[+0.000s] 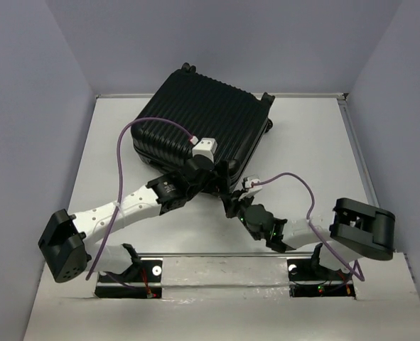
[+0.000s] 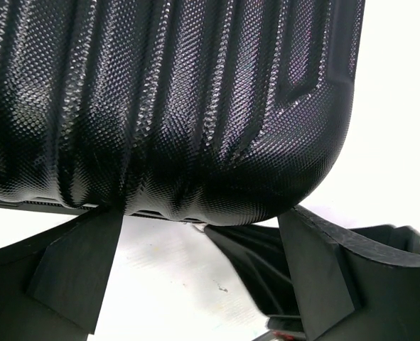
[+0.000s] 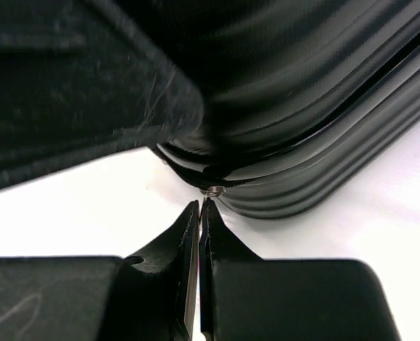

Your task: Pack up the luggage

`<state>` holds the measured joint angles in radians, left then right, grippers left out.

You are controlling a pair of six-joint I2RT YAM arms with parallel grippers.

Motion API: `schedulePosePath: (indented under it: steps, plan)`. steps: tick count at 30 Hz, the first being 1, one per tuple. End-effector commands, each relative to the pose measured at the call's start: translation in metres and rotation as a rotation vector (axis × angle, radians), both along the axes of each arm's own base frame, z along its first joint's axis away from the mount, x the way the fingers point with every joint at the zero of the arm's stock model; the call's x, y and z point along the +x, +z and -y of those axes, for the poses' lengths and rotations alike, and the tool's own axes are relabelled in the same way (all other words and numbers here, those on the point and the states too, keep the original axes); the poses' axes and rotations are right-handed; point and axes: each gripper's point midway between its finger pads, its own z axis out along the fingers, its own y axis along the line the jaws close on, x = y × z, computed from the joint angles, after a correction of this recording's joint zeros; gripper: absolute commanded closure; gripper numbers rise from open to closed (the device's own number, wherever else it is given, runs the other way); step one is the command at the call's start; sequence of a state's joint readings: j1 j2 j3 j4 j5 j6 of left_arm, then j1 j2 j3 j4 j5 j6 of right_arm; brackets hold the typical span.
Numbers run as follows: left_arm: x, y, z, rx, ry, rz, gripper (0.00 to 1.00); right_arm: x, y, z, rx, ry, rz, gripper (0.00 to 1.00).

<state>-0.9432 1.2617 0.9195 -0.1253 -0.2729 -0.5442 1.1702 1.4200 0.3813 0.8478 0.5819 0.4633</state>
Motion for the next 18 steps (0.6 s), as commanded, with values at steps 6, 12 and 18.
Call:
schedulePosePath:
  steps: [6,12,18]
  plan:
    - [0.023,0.148,0.048,-0.412,-0.124,0.204,0.01,-0.046,0.007,-0.057,0.212,0.176,-0.021,0.93]
    - [0.014,0.150,0.071,-0.468,-0.232,0.131,0.01,-0.040,0.013,-0.075,0.112,0.179,0.025,0.93]
    - [0.006,0.158,0.079,-0.497,-0.285,0.106,0.01,-0.024,0.032,-0.111,0.215,0.148,0.098,0.93]
